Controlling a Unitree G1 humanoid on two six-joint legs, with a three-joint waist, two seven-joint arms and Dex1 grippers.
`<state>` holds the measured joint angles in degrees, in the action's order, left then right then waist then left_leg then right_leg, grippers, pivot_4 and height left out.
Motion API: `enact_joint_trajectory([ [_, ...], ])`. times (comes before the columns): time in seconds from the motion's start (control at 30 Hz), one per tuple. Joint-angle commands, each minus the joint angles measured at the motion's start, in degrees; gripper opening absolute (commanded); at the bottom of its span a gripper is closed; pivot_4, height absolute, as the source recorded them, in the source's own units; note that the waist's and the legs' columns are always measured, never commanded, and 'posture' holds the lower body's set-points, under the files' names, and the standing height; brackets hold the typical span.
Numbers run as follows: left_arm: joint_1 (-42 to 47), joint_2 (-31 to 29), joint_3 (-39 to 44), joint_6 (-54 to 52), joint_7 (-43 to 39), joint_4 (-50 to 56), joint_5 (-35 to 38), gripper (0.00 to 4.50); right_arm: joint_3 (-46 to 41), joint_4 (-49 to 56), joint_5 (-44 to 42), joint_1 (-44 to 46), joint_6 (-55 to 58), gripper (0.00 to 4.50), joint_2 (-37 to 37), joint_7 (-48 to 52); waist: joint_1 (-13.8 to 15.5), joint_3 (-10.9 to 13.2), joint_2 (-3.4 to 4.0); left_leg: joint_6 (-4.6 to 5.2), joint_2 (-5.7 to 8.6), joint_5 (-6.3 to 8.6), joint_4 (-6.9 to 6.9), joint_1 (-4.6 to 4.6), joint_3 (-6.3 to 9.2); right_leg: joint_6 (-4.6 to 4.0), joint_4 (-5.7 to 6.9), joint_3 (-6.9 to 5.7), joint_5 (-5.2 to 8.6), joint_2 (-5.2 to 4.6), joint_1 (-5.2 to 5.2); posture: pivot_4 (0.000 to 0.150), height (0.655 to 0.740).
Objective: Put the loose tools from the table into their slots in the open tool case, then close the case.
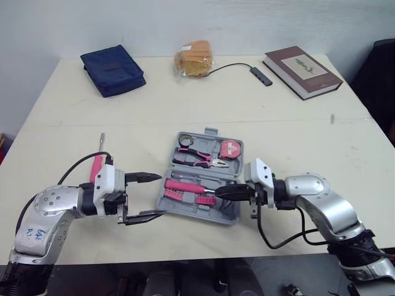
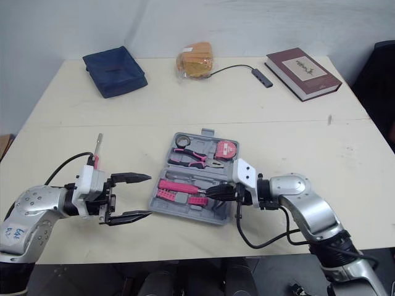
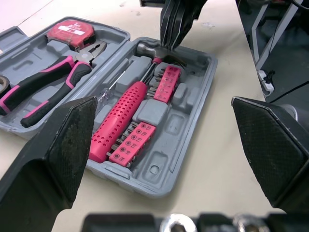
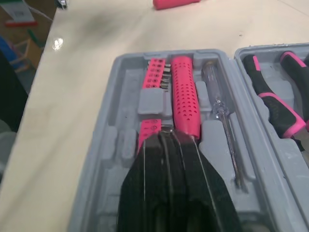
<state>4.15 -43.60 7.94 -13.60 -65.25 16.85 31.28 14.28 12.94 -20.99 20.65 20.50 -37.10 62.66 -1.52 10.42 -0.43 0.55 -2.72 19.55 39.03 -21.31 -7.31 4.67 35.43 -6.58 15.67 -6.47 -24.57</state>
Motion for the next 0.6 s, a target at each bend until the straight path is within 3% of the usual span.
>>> enact_joint_trajectory([
  [0.03, 0.57, 0.09, 0.15, 1.01, -0.4, -0.28, -0.11, 4.5, 1.62, -0.6, 2.89, 0.45, -2.43, 0.06, 0.54, 0.32, 0.01, 0.0, 0.0, 0.0, 0.0, 0.0, 0.01, 0.0, 0.0, 0.0, 0.0, 0.0, 0.0, 0.0, 0.0, 0.15, 0.74],
  [0.6, 0.35, 0.42, 0.88, 3.15, 0.91, -1.31, -2.27, 4.5, 8.49, -4.57, 11.32, -0.62, -0.73, 0.06, 3.93, -3.14, -0.15, -0.07, -0.06, -0.02, -0.05, 0.0, 0.03, 0.13, 0.0, -0.05, 0.09, 0.05, 0.03, -0.04, 0.03, 0.15, 0.74],
])
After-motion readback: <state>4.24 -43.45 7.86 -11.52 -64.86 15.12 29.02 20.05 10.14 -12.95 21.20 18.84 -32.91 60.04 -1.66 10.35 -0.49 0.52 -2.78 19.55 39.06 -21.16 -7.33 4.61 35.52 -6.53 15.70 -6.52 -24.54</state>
